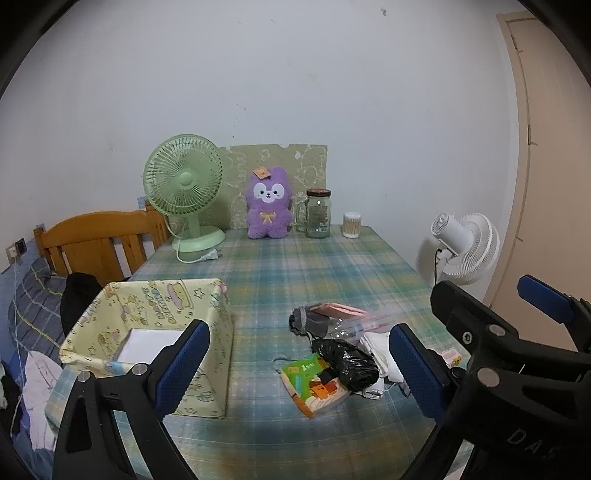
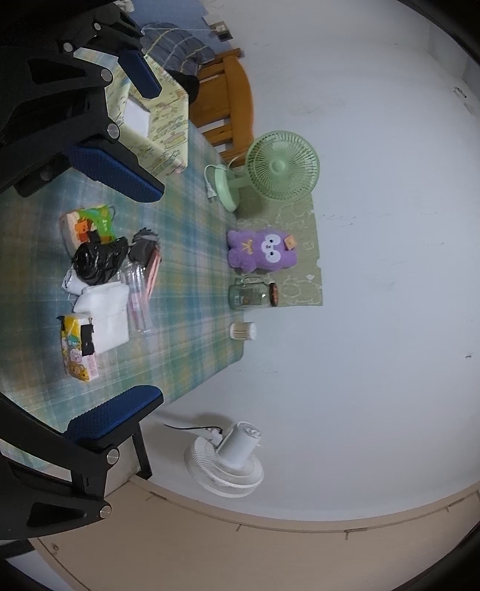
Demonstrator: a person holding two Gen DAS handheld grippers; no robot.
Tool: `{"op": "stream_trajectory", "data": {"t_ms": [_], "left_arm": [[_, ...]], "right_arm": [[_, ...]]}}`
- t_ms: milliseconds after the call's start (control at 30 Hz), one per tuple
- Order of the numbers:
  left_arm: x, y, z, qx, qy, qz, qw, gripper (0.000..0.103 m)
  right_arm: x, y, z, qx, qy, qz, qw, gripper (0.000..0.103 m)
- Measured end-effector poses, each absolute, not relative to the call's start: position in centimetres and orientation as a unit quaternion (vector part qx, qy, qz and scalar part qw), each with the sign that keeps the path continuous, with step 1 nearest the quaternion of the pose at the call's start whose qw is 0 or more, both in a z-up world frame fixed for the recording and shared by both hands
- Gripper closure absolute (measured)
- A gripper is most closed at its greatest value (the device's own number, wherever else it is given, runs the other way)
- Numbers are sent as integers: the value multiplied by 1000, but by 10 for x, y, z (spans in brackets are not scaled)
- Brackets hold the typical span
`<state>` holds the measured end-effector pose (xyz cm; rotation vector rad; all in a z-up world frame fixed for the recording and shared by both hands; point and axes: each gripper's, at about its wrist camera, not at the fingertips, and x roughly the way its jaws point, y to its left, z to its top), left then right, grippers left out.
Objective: Organize soft objects
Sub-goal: 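Move both tools forward over the pile of soft items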
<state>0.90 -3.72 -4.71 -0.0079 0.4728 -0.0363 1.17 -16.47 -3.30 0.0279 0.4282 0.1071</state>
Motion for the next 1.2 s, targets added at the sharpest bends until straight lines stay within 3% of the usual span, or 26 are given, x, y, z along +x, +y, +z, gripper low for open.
{"op": "stream_trajectory", "data": {"t_ms": [567, 1200], "left_arm": [[40, -61, -95, -3, 283, -46, 958, 5], [67, -88, -139, 28, 336, -61, 939, 18]], "right_arm": [[42, -182, -84, 22, 262, 42, 964, 7], [73, -207, -140, 43, 337, 10, 940, 9]]}}
